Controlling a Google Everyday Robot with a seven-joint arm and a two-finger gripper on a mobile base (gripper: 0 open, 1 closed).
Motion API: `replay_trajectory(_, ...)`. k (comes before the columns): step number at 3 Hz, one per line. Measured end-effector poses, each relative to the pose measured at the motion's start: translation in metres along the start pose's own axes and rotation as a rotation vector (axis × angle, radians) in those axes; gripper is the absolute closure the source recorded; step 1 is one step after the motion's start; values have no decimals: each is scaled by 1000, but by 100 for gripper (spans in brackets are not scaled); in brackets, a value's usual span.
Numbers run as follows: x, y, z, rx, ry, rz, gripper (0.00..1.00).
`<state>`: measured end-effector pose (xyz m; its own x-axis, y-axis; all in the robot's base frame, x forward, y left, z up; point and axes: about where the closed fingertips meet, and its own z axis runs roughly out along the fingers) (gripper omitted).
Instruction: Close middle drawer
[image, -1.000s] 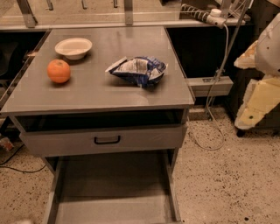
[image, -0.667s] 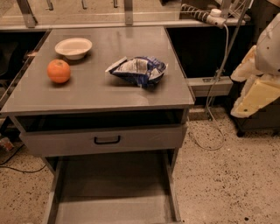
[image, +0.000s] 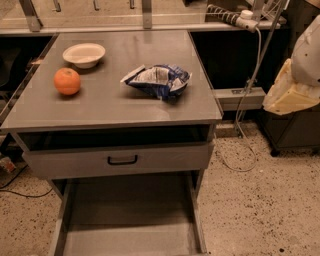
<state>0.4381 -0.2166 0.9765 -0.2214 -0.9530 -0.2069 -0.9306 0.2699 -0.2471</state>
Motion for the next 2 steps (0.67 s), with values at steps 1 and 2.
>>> replay_trajectory(1,13,10,2,-2,32,19,100)
replay_trajectory(2,42,35,5,-26,94,61,100)
